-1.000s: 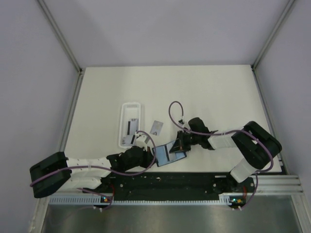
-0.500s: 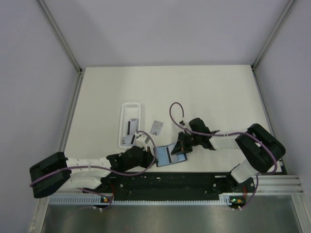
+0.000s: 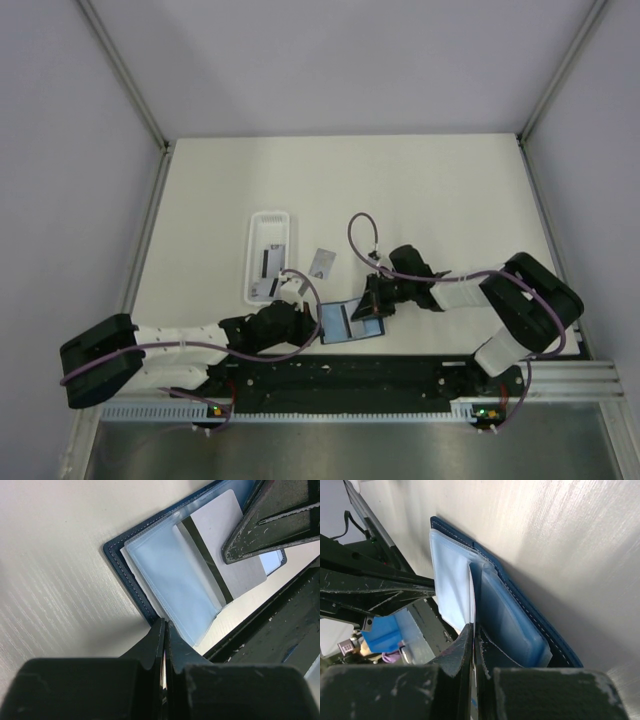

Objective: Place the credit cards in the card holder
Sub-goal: Insert the credit card into the card holder.

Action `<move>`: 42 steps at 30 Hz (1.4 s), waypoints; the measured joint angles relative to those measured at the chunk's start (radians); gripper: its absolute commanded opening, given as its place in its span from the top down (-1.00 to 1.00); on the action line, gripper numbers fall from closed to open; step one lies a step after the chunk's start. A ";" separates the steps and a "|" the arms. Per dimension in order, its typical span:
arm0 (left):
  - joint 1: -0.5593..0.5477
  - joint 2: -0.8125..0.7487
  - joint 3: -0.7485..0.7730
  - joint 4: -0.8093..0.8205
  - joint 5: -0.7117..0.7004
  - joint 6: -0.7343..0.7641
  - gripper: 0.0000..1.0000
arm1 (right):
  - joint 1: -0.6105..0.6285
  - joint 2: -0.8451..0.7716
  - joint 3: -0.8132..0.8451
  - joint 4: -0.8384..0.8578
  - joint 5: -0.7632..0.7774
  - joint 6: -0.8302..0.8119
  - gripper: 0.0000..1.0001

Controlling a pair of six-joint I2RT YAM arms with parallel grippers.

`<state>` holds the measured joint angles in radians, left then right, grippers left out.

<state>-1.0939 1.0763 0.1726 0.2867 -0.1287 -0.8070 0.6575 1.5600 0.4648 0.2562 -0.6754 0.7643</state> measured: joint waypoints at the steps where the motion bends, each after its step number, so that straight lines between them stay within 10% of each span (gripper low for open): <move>1: 0.000 0.000 0.002 -0.003 0.000 0.002 1.00 | 0.000 0.007 0.000 0.011 -0.006 0.004 1.00; 30: 0.000 0.019 0.020 -0.011 0.000 0.013 1.00 | 0.030 0.053 -0.012 0.115 -0.003 0.087 0.87; 42: 0.000 0.002 0.014 -0.021 -0.002 0.013 1.00 | 0.062 -0.005 0.021 0.001 0.043 0.083 0.04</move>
<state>-1.0939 1.0782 0.1871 0.2653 -0.1303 -0.7940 0.7197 1.5555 0.4862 0.2569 -0.6327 0.8474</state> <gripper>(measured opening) 0.030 0.403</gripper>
